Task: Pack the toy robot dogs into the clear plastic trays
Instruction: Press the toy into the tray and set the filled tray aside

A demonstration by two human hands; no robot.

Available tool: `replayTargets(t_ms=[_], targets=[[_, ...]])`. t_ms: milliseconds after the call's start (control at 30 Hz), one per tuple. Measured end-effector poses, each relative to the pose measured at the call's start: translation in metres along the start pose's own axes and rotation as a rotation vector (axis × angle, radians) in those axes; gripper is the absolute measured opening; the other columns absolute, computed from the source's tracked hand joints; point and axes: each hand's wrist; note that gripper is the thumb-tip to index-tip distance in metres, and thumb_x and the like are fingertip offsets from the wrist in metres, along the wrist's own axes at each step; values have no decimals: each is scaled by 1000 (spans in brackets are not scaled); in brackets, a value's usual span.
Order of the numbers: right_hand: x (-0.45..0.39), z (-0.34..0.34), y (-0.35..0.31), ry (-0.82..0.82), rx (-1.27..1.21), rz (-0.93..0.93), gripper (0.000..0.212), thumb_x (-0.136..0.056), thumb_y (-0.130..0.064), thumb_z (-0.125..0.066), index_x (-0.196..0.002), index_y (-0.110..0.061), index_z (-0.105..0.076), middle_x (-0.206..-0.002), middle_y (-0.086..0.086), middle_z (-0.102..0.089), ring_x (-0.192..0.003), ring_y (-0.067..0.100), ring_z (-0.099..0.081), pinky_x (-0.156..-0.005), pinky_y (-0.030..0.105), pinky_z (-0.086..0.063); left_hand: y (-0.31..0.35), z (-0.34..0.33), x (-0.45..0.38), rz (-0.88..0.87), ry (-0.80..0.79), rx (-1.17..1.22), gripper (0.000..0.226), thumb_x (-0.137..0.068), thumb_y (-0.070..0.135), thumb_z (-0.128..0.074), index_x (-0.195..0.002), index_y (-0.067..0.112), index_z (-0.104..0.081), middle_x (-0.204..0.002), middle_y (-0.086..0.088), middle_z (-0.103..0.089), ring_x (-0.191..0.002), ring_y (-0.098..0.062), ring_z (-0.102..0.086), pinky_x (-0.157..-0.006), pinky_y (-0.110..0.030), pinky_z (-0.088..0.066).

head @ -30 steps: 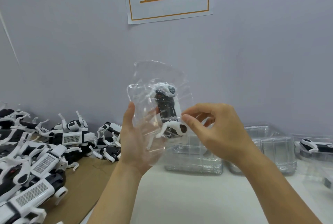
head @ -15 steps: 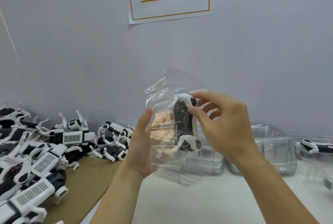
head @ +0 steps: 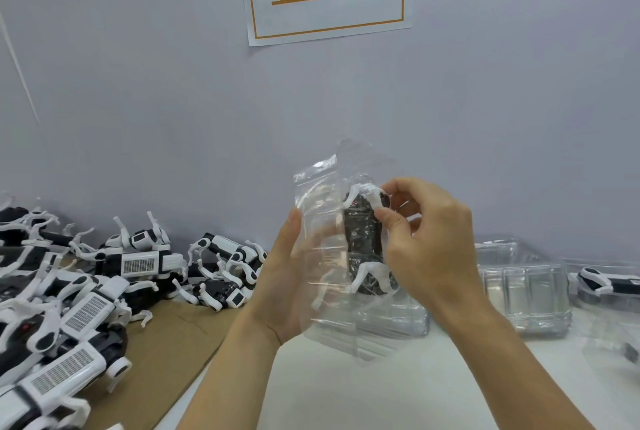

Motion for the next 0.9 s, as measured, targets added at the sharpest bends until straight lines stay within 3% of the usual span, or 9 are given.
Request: replayTargets(t_ms=[133, 200, 267, 300, 433, 533, 633, 900], targets=[[3, -5, -1, 56, 35, -1, 28, -84, -1, -69, -85, -27, -60, -77, -14, -59, -76, 5, -58, -64, 14, -44, -2, -3, -3, 29, -41, 86, 96, -60, 80, -74, -133, 18, -63, -126, -17, -66, -98, -31, -71, -70, -37, -57], [4, -5, 0, 88, 42, -22, 27, -84, -2, -69, -84, -27, -60, -75, -14, -58, -74, 4, -57, -63, 11, -43, -6, -1, -3, 26, -56, 109, 105, -52, 72, -85, -137, 17, -59, -141, -21, -55, -112, -44, -64, -68, -37, -58], [4, -5, 2, 109, 32, -62, 24, -86, -4, -69, -82, -27, -60, -73, -13, -58, -71, 5, -57, -61, 9, -40, -9, 0, -3, 18, -90, 120, 102, -50, 61, -91, -136, 15, -61, -146, -24, -49, -129, -51, -50, -85, -48, -56], [3, -5, 3, 112, 26, -78, 22, -86, -6, -69, -82, -26, -61, -73, -12, -58, -69, 6, -57, -60, 9, -40, -10, 0, -3, -5, -134, 132, 93, -54, 55, -92, -133, 14, -63, -141, -24, -54, -125, -48, -55, -91, -51, -54], [1, -1, 6, 37, -7, -71, 10, -91, -22, -69, -86, -26, -62, -75, -9, -60, -69, 11, -59, -59, 18, -47, -8, -4, -2, -107, -203, 143, 61, -72, 43, -83, -124, 16, -69, -118, -19, -70, -106, -36, -69, -86, -49, -57], [0, 2, 5, 5, -24, -38, 7, -90, -27, -70, -88, -25, -64, -74, -9, -61, -69, 12, -60, -59, 24, -51, -7, -3, -3, -125, -191, 136, 58, -76, 43, -81, -125, 16, -69, -122, -19, -69, -111, -37, -67, -89, -52, -55], [-4, 7, 4, -40, -22, -26, 5, -89, -23, -72, -88, -24, -67, -73, -10, -63, -69, 10, -62, -58, 23, -52, -6, 3, -1, -124, -181, 116, 52, -81, 42, -77, -126, 16, -69, -120, -17, -70, -109, -34, -69, -84, -44, -57], [-9, 21, 7, -176, -110, -63, 12, -86, -15, -76, -88, -24, -69, -74, -9, -67, -69, 9, -66, -63, 23, -56, -2, 6, 2, -112, -135, 65, 69, -71, 47, -84, -128, 12, -66, -122, -19, -68, -110, -35, -67, -85, -44, -56]])
Point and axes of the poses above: each hand's wrist, its own x-axis away from the middle knuckle, its own z-axis out of the back of the hand, y = z × x
